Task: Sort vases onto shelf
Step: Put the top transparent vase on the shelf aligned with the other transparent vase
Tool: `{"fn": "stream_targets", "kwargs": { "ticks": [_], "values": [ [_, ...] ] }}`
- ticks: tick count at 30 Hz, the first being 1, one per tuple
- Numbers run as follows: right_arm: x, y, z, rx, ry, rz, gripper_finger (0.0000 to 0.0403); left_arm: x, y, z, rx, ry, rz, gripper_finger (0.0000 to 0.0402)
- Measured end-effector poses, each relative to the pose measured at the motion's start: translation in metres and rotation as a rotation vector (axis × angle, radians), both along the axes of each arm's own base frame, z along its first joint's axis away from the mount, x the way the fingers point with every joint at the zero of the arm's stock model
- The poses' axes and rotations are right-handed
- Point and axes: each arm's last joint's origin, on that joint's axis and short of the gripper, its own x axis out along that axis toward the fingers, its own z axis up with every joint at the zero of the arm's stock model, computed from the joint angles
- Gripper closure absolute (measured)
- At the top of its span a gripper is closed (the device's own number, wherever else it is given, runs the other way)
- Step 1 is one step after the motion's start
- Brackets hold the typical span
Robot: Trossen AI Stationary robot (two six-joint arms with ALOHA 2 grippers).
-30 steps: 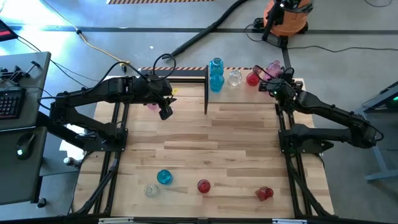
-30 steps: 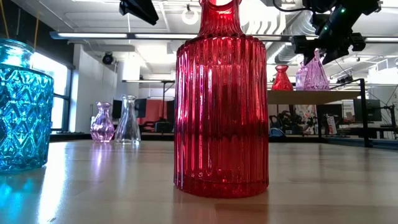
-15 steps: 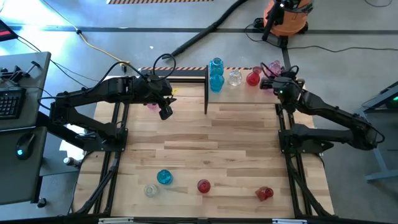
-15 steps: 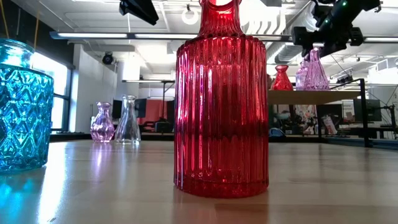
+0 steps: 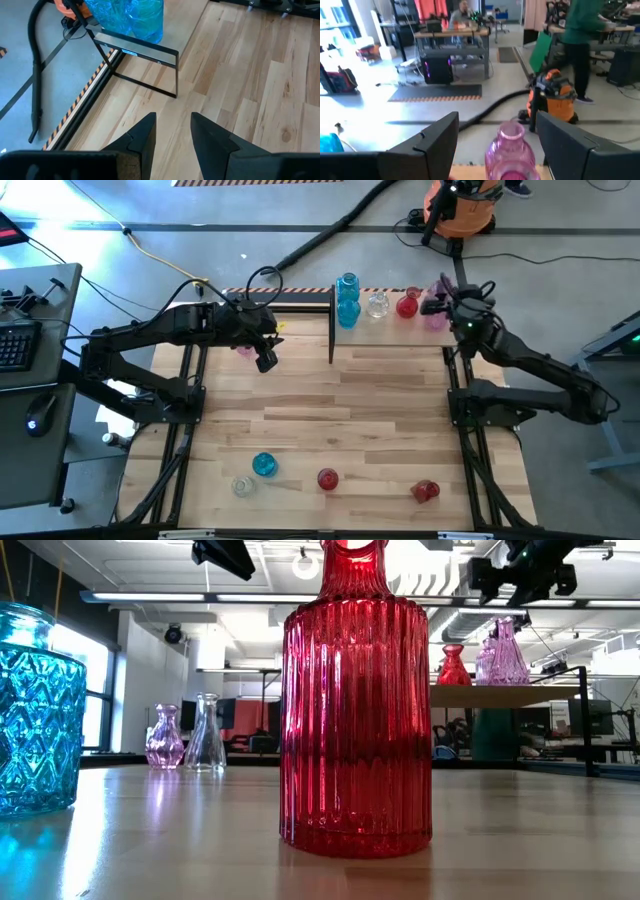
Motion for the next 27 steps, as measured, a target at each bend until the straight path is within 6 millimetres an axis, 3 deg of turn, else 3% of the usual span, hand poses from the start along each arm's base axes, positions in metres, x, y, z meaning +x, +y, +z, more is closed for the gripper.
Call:
{"fn": "stream_targets", "kwargs": {
  "ticks": [13,21,27],
  "values": [
    [-0.011,0.011,0.02,-0.088,-0.127,0.222,0.0155,0.0,0.0,0.0,0.0,0.0,0.0,0.0289],
    [-0.007,0.016,0.023,-0.093,-0.164,0.465,0.0155,0.0,0.0,0.0,0.0,0.0,0.0,0.0289],
    [-0.002,0.022,0.028,-0.084,-0.263,0.748,0.0155,0.0,0.0,0.0,0.0,-0.001,-0.001,0.0289]
  ]
}}
